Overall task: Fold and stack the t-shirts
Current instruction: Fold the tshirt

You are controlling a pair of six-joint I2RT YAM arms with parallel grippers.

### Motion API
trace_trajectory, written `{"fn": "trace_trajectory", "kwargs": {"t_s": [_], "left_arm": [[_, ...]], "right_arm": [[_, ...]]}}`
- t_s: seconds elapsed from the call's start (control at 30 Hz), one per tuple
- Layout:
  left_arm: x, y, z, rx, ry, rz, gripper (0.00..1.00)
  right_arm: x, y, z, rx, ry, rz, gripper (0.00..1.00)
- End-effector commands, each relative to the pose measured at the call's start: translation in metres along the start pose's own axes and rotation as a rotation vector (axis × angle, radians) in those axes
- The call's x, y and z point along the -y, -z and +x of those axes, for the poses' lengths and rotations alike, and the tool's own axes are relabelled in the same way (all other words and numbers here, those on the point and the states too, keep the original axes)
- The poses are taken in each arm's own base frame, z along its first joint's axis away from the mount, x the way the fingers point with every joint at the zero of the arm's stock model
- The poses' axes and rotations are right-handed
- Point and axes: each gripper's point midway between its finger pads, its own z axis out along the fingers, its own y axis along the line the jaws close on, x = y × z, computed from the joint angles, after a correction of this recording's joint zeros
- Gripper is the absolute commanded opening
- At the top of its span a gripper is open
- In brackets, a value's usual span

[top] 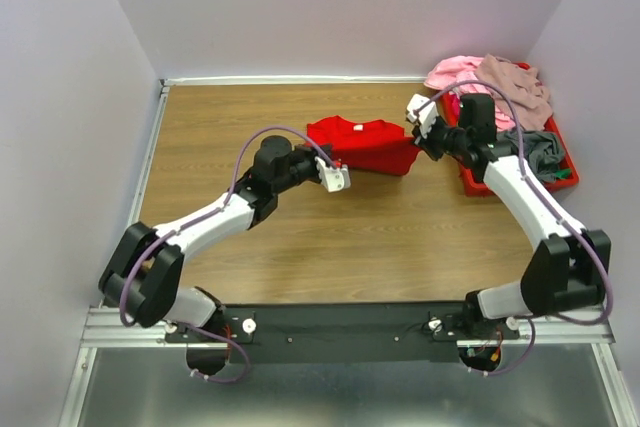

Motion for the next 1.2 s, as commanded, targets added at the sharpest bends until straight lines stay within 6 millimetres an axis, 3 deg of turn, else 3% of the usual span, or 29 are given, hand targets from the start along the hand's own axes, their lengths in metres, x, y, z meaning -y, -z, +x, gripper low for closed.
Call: {"fn": "trace_trajectory", "kwargs": {"t_s": [0.0,0.13,0.23,0.27,0.33,0.43,0.57,0.67,0.7,0.8,0.83,0.9,0.93,0.97,1.03,1.17], "left_arm": [[0.026,0.021,-0.014,0.006,0.036,0.080,0.00],[0.045,0.042,-0.036,0.038,0.066,0.127,0.00],[0.072,0.051,-0.049,0.055,0.101,0.200,0.00],[0.073,0.056,-0.057,0.071,0.104,0.204,0.00],[0.094,0.066,-0.069,0.084,0.135,0.274,0.00],[0.104,0.075,-0.084,0.121,0.159,0.312,0.00],[0.093,0.082,-0.091,0.135,0.143,0.263,0.00],[0.082,0.071,-0.070,0.068,0.084,0.188,0.00],[0.073,0.066,-0.059,0.048,0.071,0.151,0.00],[0.067,0.046,-0.029,-0.012,0.097,0.144,0.00],[0.071,0.037,-0.006,-0.062,0.118,0.158,0.00],[0.065,0.026,0.008,-0.087,0.121,0.145,0.00],[0.062,0.023,0.020,-0.115,0.128,0.132,0.00],[0.064,0.015,0.029,-0.131,0.135,0.136,0.00],[0.061,0.010,0.042,-0.163,0.134,0.122,0.00],[0.064,0.001,0.065,-0.235,0.143,0.117,0.00]], "right_arm": [[-0.024,0.024,0.024,-0.079,0.015,-0.043,0.00],[-0.055,0.051,0.030,-0.105,0.042,-0.107,0.00],[-0.077,0.066,0.036,-0.120,0.043,-0.161,0.01],[-0.087,0.078,0.036,-0.127,0.051,-0.182,0.00],[-0.105,0.095,0.036,-0.127,0.052,-0.210,0.00],[-0.112,0.110,0.033,-0.123,0.059,-0.197,0.00],[-0.106,0.115,0.021,-0.108,0.073,-0.184,0.00],[-0.083,0.096,0.007,-0.070,0.075,-0.162,0.01],[-0.071,0.082,0.003,-0.055,0.063,-0.165,0.01],[-0.052,0.055,0.001,-0.047,0.031,-0.168,0.00],[-0.045,0.036,0.009,-0.055,0.016,-0.177,0.01],[-0.037,0.015,0.018,-0.067,-0.016,-0.185,0.00],[-0.025,0.007,0.015,-0.059,-0.009,-0.159,0.00],[-0.024,-0.011,0.031,-0.097,-0.046,-0.178,0.00],[-0.011,-0.026,0.036,-0.112,-0.056,-0.156,0.01],[-0.003,-0.053,0.061,-0.166,-0.104,-0.149,0.01]]}}
